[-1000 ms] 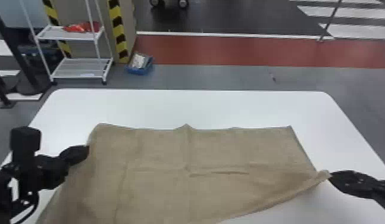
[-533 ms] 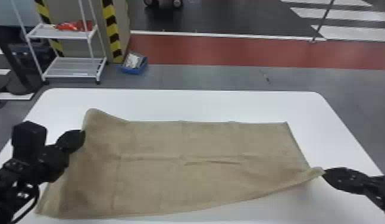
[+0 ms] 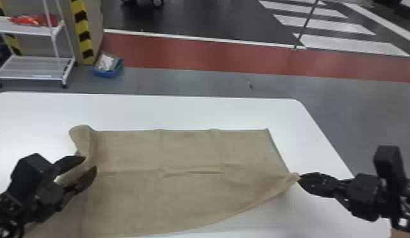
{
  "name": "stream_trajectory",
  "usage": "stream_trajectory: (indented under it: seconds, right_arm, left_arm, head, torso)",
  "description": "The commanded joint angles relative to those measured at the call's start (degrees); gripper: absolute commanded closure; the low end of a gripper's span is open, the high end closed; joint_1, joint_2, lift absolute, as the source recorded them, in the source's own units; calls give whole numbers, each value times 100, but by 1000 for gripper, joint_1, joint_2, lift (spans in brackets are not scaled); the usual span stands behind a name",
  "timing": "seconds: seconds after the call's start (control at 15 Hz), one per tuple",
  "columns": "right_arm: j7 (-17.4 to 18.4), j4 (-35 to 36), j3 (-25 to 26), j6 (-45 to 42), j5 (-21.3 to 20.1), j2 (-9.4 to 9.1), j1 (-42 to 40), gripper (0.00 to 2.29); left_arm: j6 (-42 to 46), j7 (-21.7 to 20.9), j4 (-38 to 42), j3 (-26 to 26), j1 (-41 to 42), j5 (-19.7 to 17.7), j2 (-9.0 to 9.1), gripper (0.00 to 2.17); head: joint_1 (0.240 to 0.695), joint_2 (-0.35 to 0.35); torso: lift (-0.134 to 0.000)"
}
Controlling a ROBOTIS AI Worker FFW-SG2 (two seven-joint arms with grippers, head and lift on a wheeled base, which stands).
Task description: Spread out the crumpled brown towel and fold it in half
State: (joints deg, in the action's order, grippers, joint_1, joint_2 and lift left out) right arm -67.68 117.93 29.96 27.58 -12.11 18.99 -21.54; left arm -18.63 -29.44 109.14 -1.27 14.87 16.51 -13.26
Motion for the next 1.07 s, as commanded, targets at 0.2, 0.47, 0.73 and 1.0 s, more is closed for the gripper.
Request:
stream_trajectory:
  seconds: [0.2, 0.47, 0.73, 1.0]
  right_arm:
    - [9, -200, -34, -2, -81, 0, 141, 1244]
    - [18, -262, -42, -2, -125, -9, 229, 1244]
    - [35, -288, -95, -2, -221, -18, 282, 1244]
    - [70, -349, -209, -2, -353, -27, 326, 1244]
  left_arm:
    - [566, -739, -7, 21, -55, 2, -19, 83]
    - [1059, -2172, 11, 83, -72, -183, -19, 90]
    - [988, -1469, -33, 136, -230, -543, 16, 124]
    - [-295, -1275, -393, 74, -740, -1765, 52, 215]
  head:
    - [695, -248]
    - [695, -312]
    - [695, -337]
    - [695, -296]
  torso:
    - [-123]
    - [-123]
    - [-123]
    - [-123]
